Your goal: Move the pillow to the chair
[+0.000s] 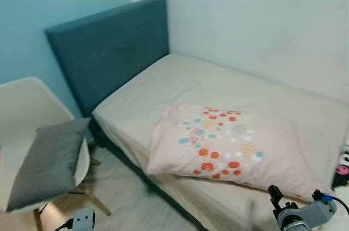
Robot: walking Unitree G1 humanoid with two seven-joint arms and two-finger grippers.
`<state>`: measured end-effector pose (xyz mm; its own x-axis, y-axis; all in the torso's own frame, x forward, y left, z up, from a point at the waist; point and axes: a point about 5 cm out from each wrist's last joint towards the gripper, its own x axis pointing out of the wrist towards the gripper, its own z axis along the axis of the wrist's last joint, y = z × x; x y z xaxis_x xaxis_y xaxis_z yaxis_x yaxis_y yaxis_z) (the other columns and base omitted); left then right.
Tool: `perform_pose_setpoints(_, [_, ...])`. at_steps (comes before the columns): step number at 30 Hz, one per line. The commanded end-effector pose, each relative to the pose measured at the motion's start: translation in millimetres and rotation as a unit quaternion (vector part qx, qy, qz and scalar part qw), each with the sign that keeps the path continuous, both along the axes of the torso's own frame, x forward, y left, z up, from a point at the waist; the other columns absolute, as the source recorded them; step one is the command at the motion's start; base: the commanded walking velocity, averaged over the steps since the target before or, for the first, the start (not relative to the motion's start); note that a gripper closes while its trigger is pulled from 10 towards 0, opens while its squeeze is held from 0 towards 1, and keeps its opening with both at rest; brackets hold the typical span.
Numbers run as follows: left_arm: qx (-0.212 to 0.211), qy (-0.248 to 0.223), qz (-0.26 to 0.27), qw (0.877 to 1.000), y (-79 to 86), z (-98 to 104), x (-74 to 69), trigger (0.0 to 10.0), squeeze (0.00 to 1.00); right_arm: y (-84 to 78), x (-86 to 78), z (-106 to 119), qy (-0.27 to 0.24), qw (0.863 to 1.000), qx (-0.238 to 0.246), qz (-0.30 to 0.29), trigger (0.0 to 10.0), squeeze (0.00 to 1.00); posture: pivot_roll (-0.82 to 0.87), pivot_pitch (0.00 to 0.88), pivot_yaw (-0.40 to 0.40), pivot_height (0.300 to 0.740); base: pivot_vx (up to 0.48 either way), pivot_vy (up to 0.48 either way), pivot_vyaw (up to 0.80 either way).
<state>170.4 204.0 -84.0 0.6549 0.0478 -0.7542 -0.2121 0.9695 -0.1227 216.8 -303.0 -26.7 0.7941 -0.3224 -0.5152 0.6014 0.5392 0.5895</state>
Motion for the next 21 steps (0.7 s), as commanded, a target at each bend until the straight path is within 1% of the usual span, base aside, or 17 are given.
perform_pose_setpoints(1, [0.003, -0.003, -0.007, 1.000, 0.2, 0.9, 1.7, 10.0, 0.00, 3.0, -0.3, -1.6, 0.001, 1.000, 0.003, 0.006, 10.0, 0.00, 0.01, 0.000, 0.060, 0.739, 0.000, 0.000, -0.77])
perform_pose_setpoints(3, [0.003, -0.003, -0.008, 1.000, -0.1, 0.8, 1.5, 10.0, 0.00, 3.6, 0.2, -1.4, -0.003, 1.000, 0.006, 0.005, 10.0, 0.00, 0.01, 0.000, 0.061, 0.739, 0.000, 0.000, -0.77])
perform_pose_setpoints(12, [0.003, -0.004, -0.010, 1.000, 0.6, 1.2, 1.8, 10.0, 0.00, 10.8, 3.1, -2.2, -0.013, 1.000, 0.012, 0.025, 10.0, 0.00, 0.01, 0.000, 0.064, 0.739, 0.263, 0.000, 0.00])
perform_pose_setpoints(16, [0.003, -0.004, -0.010, 1.000, 0.9, 1.3, 1.9, 10.0, 0.00, 11.9, 4.1, -2.0, -0.012, 0.999, 0.007, 0.032, 10.0, 0.00, 0.02, 0.000, 0.063, 0.739, 0.279, 0.000, 0.00])
perform_pose_setpoints(18, [0.003, -0.005, -0.010, 1.000, 1.1, 1.3, 1.8, 10.0, 0.00, 12.4, 5.6, -1.1, -0.018, 0.999, 0.009, 0.033, 10.0, 0.00, 0.02, 0.000, 0.064, 0.739, 0.285, 0.000, -0.78])
perform_pose_setpoints(21, [0.003, -0.004, -0.009, 1.000, 1.3, 1.1, 1.4, 10.0, 0.00, 11.6, 6.5, 0.0, -0.024, 0.999, 0.012, 0.027, 10.0, 0.00, 0.02, 0.000, 0.064, 0.739, 0.287, 0.000, 0.00])
